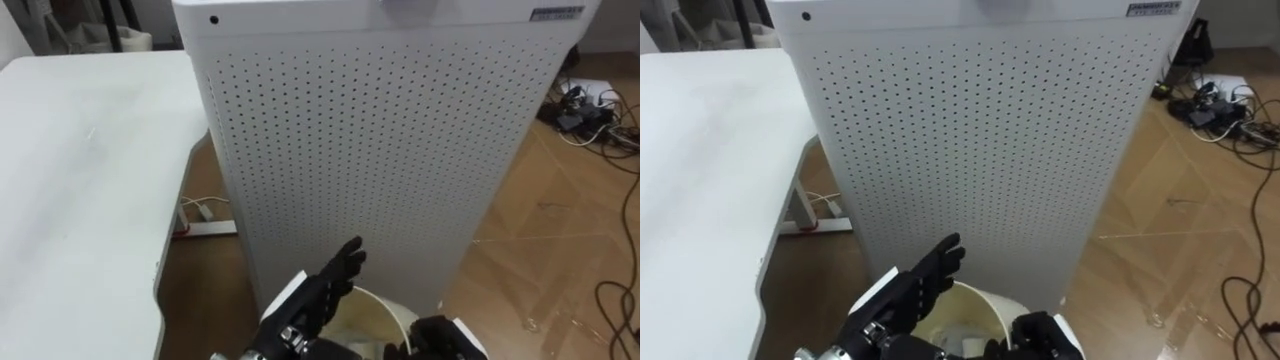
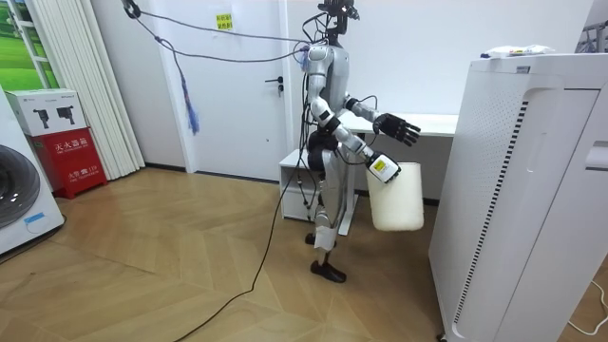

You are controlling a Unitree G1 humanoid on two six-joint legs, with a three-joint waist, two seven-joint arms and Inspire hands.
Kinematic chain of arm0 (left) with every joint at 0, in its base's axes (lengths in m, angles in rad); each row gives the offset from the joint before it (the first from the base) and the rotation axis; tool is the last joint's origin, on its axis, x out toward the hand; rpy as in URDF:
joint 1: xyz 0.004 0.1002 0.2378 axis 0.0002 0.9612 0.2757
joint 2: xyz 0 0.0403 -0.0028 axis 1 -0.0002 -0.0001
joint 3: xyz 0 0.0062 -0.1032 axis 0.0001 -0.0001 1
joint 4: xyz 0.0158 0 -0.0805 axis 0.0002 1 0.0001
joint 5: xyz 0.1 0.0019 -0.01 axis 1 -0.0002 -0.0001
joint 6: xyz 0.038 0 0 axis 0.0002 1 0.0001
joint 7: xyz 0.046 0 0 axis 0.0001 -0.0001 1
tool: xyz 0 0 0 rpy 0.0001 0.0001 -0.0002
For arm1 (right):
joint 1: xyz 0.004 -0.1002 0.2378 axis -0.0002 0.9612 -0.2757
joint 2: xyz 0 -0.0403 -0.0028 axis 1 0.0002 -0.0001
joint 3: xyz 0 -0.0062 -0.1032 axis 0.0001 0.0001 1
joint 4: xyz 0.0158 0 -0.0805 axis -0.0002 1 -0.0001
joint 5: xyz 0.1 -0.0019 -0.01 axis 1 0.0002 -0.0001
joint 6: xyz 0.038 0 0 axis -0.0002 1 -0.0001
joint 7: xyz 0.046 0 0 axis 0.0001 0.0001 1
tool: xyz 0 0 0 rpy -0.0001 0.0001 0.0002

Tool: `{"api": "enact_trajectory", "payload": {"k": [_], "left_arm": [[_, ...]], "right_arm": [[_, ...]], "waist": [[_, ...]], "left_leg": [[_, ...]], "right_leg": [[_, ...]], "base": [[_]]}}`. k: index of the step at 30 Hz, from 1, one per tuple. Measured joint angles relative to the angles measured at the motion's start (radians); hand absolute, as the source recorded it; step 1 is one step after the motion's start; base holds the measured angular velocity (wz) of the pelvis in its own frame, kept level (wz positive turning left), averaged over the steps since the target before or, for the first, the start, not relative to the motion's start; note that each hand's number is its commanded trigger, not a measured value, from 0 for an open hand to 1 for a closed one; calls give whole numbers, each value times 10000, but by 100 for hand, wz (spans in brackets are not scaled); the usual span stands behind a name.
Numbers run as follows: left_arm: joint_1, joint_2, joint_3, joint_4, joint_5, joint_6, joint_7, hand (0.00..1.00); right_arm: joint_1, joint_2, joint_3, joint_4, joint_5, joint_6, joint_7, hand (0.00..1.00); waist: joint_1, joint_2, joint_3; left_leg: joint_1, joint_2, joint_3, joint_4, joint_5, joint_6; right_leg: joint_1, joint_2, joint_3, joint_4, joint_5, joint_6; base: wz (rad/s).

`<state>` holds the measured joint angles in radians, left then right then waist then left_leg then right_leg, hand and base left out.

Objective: Pick garbage

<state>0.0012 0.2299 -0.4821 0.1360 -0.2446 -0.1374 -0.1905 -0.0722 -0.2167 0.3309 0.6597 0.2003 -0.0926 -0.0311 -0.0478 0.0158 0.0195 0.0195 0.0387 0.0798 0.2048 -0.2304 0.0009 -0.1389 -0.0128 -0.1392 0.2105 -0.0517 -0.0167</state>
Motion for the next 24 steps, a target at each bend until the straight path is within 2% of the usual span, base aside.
{"api": "enact_trajectory", "payload": {"k": [5, 9, 12, 13, 16, 20, 23, 24], "left_arm": [[10, -38, 164, -265, 234, 0, 111, 0], [24, 54, 584, -1257, 1128, -48, 608, 0], [18, 43, 1078, -1627, 1978, -452, 1225, 0], [16, -57, 1314, -1644, 2380, -612, 1534, 0], [6, -303, 1818, -1732, 3031, -740, 2335, 0], [-16, -280, 2098, -2474, 3845, -829, 3256, 0], [-16, -289, 2352, -3343, 4610, -1229, 4065, 0], [-21, -336, 2470, -3567, 4888, -1461, 4342, 0]], "right_arm": [[163, -61, 0, -2, 1, -4, -38, 100], [184, -61, -26, -3, -20, -13, -254, 100], [212, -104, -29, -67, -4, -104, -334, 100], [239, -118, -42, -68, -4, -200, -361, 100], [248, -123, -120, -81, 94, -277, -420, 100], [576, -100, -124, -73, 739, -404, -531, 100], [896, -56, -134, -63, 745, -409, -498, 100], [985, -42, -135, -36, 748, -409, -444, 100]], "waist": [[11, 68, -39], [4, 65, -39], [24, 65, -40], [0, 64, -40], [32, 67, -41], [31, 24, -68], [215, 33, -73], [295, 34, -74]], "left_leg": [[130, 17, 97, -14, 2, 2], [262, -22, 162, -8, 2, 2], [441, -82, 329, -1, 1, 3], [511, -108, 441, 0, 0, 5], [599, -152, 839, 12, -23, 43], [637, -149, 964, -47, -56, 78], [729, -77, 1253, -94, -71, 51], [800, -54, 1342, -119, -84, 29]], "right_leg": [[101, 4, 11, 18, -32, 8], [67, -43, 68, 252, -135, 26], [-34, -80, 254, 617, -286, 17], [-61, -109, 325, 765, -351, 21], [-229, -111, 567, 1017, -396, 30], [-271, -81, 637, 1013, -363, 34], [-285, 1, 625, 1002, -251, -38], [-271, 4, 546, 1016, -239, -58]], "base": [[0], [-1], [-18], [-23], [-29], [-12], [-29], [-20]]}}
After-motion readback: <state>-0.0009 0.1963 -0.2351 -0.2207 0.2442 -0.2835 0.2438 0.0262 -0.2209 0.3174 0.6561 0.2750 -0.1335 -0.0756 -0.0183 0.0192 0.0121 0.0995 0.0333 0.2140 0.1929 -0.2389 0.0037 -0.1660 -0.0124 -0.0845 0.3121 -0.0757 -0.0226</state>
